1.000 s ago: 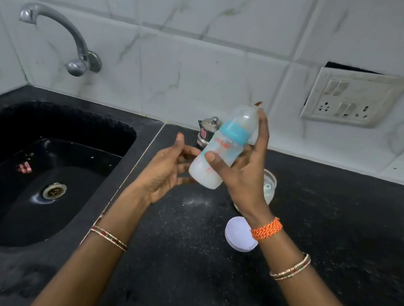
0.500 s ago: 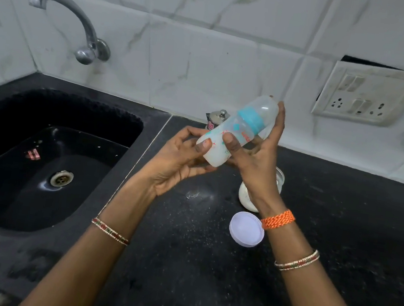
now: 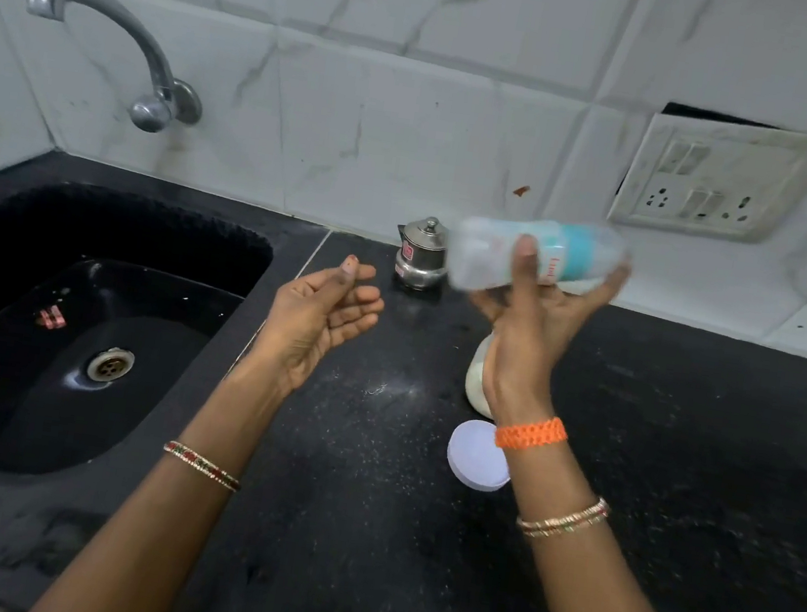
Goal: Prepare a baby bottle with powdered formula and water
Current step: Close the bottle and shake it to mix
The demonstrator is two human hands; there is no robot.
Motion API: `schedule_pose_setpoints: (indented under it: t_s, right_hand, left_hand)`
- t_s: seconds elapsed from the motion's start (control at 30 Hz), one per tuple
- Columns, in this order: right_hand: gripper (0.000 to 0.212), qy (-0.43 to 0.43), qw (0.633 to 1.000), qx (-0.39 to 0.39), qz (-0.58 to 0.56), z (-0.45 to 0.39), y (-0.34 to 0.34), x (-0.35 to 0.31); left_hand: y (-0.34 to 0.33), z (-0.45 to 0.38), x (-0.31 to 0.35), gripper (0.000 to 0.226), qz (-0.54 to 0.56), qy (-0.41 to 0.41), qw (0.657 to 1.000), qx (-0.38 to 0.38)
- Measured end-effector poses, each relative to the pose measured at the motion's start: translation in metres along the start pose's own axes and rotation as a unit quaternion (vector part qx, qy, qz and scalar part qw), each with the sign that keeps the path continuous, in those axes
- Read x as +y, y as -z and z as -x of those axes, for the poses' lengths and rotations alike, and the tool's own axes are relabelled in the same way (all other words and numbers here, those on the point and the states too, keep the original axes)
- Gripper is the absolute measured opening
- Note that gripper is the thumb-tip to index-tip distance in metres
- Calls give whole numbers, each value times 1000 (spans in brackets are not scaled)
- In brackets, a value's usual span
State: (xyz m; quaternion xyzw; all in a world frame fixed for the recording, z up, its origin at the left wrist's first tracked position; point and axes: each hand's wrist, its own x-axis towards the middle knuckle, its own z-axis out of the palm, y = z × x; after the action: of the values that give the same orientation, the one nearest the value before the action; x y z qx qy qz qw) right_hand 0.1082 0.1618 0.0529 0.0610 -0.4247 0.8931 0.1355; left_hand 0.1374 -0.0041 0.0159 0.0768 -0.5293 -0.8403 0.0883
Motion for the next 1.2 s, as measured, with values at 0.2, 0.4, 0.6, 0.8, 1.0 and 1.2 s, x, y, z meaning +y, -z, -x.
schedule_pose_setpoints:
  t_s: [0.2,0.4,0.6,0.8,1.0,1.2]
  right_hand:
    - [96,31,1000,-4,2,-2,5,-8]
    - [103,94,972,-140,164,17,9,-11]
    - [101,68,978,-129,147,-4,11,-15]
    - [101,128,984,-69,105,-25,11,-33]
    - [101,13,965,-200,167,-16,17,-27]
    - [96,-25,996,-83,26,-8,24,-21]
  left_hand:
    - [-6,-2,1,25,-11,-1,1000,-27]
    - [-11,0,-3,25,-47,-8,998,-31]
    - [-7,3,2,20,-52,-4,998,-35]
    - [0,3,1,16,-63,-8,998,-25]
    - [1,0,-1,21,-79,-8,997,-21]
    - [6,2,-4,17,-71,1,997,-36]
